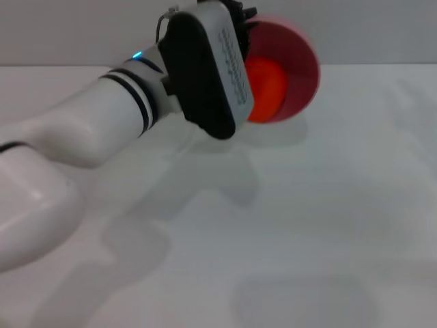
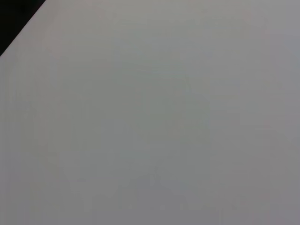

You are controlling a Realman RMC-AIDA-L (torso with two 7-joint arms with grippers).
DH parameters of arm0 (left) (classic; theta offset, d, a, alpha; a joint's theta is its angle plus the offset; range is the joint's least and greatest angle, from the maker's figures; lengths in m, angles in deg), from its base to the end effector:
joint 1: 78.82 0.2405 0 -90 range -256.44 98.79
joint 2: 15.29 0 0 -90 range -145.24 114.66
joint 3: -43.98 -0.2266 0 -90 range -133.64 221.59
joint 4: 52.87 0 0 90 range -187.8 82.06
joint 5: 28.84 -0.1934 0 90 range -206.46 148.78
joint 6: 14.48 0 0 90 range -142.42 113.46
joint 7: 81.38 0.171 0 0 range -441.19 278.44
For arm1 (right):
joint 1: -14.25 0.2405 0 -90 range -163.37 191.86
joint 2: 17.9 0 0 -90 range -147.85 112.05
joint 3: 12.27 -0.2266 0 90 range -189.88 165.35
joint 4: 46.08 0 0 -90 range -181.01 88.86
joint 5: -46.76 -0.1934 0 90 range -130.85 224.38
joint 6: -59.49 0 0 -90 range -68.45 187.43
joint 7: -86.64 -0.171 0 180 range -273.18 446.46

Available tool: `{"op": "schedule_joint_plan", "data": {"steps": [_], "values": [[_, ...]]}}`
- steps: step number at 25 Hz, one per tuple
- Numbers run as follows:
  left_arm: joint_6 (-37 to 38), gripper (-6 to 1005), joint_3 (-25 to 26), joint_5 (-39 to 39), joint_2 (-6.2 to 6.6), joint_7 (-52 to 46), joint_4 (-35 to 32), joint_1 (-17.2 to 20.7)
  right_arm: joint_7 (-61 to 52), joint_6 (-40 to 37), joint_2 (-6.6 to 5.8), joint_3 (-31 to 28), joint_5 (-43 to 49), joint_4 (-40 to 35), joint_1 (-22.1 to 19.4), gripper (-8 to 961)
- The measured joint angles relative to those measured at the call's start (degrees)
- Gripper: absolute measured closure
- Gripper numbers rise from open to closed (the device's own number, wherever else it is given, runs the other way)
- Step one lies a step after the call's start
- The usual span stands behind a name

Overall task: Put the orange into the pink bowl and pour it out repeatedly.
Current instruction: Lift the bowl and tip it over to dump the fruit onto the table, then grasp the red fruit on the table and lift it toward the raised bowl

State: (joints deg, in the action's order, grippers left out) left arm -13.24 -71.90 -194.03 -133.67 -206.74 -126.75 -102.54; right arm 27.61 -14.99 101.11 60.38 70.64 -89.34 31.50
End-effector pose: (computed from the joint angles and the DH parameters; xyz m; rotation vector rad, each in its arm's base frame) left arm -0.0740 0.3751 -0.0517 -2.0049 0.6546 -0.0320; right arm 0.1734 0.3481 0.1119 -1.6495 0.4238 1.5514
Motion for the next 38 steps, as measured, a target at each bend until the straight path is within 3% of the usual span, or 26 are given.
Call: {"op": "schedule_joint_plan", "data": {"steps": [5, 9, 18, 25, 30, 32, 34, 36, 38], "values": [[-10.01, 957, -1.35, 0.13, -0.12, 2.33, 3.84, 0.4, -0.02, -0.42, 0.08, 0.27, -0.05, 0.03, 0.63, 450], [-22.22, 957, -2.39, 0.84, -0.32, 4.84, 9.23, 0.63, -0.08, -1.32, 0.08, 0.32, -0.08, 0.12, 0.95, 450], [-30.71, 957, -4.54, 5.08, -0.35, 13.12, 12.82, 0.92, -0.13, -2.0, 0.08, 0.73, -0.15, 0.3, 1.23, 451], [-31.55, 957, -5.78, 6.87, -0.35, 15.18, 13.33, 0.92, -0.19, -2.23, 0.02, 0.84, -0.15, 0.38, 1.42, 450], [-31.61, 957, -6.01, 8.04, -0.24, 11.14, 14.42, -0.38, -0.21, -2.33, 0.06, 0.92, -0.15, 0.61, 1.41, 449], [-31.6, 957, -6.01, 9.04, -0.11, 7.82, 15.18, -1.32, -0.21, -2.84, 0.09, 0.93, -0.33, 1.29, 1.38, 449], [-30.09, 957, -5.55, 10.37, 0.2, -3.62, 16.12, -3.43, -0.21, -3.82, 0.09, 0.69, -0.71, 2.44, 1.43, 449], [-30.09, 957, -5.55, 10.37, 0.2, -3.62, 16.12, -3.43, -0.21, -4.43, 0.09, 0.41, -0.82, 3.34, 1.54, 449], [-24.1, 957, -3.3, 10.47, 0.42, -14.86, 15.73, -5.9, -0.21, -4.79, 0.08, 0.29, -0.88, 3.91, 1.58, 449]]}}
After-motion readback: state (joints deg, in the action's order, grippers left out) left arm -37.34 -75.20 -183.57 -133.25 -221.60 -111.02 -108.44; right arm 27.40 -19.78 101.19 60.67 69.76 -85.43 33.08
